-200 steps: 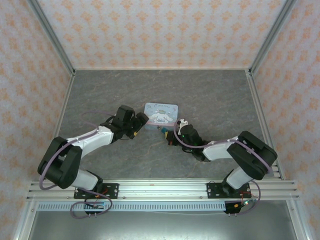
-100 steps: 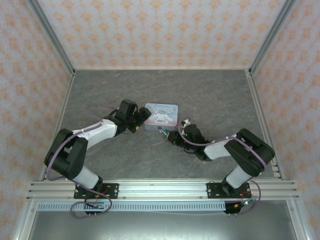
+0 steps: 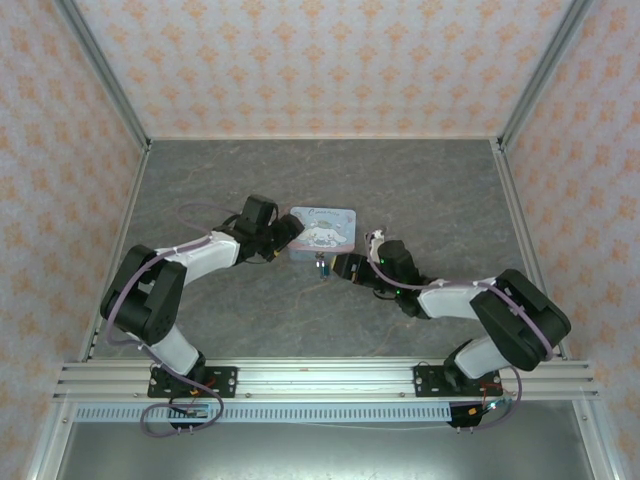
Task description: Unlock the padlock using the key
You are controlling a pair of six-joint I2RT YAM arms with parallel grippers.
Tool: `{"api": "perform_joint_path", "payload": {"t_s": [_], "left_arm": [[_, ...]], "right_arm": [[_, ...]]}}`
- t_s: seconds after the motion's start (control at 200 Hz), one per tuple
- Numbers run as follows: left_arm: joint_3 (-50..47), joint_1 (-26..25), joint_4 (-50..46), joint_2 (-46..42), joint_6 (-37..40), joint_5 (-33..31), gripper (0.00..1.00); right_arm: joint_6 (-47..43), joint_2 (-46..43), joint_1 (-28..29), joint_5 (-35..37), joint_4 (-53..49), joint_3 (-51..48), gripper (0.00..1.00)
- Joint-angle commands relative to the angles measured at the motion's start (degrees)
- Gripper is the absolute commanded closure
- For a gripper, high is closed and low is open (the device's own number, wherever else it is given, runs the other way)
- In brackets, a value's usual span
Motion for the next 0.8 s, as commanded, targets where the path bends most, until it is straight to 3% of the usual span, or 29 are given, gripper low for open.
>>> {"api": "perform_joint_path", "payload": {"t_s": [0.0, 0.2, 0.43, 0.796], "left_arm": [[-3.28, 0.33, -1.75, -0.08, 1.16, 0.58, 0.26], [-7.9, 0.23, -1.7, -2.45, 0.89, 0.72, 0.28], [-12.49, -0.78, -1.08, -5.19, -0.48, 0.79, 0.28], [-11.68, -0.96, -1.09, -5.67, -0.98, 0.02, 0.27]], "right_arm": [[-2.08, 2.11, -0.78, -2.14, 3.39, 3.45, 0.45], [-4.7, 7.28, -5.23, -4.26, 5.28, 7.41, 0.45], [-3.66, 13.07, -11.03, -11.77, 16.14, 8.96, 0.44], [-3.45, 11.12, -11.2, -13.66, 19.46, 1.17, 0.41]]}}
